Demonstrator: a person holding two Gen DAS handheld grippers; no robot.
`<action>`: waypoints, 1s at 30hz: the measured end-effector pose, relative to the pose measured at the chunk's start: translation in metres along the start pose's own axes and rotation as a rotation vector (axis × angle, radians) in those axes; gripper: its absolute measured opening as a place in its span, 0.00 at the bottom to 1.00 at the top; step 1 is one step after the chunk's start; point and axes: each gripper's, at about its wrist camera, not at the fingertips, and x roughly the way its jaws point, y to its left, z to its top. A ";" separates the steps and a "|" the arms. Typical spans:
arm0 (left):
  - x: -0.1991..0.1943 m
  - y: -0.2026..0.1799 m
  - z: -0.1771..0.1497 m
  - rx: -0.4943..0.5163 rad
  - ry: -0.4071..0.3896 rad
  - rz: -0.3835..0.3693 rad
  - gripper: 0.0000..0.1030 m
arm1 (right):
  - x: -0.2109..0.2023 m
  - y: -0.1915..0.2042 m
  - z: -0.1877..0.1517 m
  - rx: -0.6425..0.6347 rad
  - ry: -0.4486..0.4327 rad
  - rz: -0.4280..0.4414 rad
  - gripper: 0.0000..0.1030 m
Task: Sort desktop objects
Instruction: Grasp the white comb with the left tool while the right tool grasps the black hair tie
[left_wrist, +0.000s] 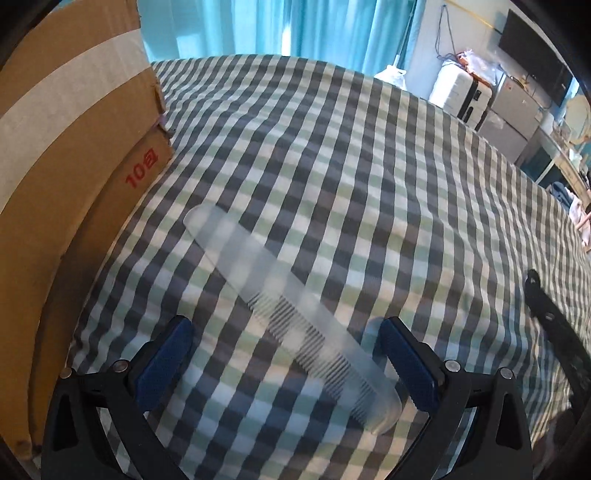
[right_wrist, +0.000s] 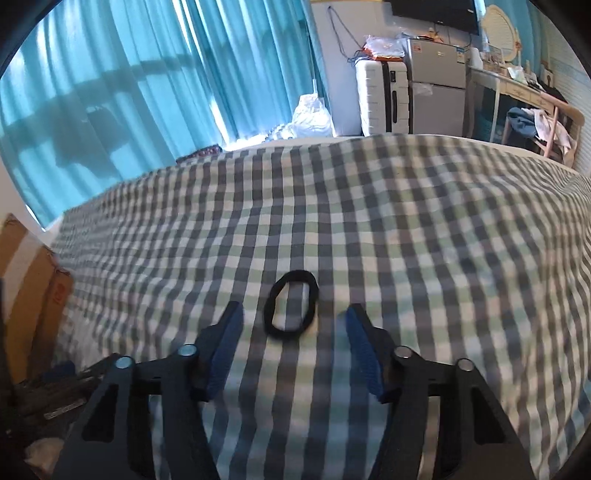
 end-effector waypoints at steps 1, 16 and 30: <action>0.000 0.002 0.000 0.002 -0.004 -0.013 1.00 | 0.003 0.002 0.001 -0.016 0.001 -0.017 0.45; -0.029 0.037 0.001 0.105 0.003 -0.219 0.12 | -0.055 0.009 -0.018 0.007 0.025 0.024 0.07; -0.040 0.014 -0.014 0.203 0.048 -0.233 0.14 | -0.112 -0.001 -0.027 0.067 -0.009 0.078 0.07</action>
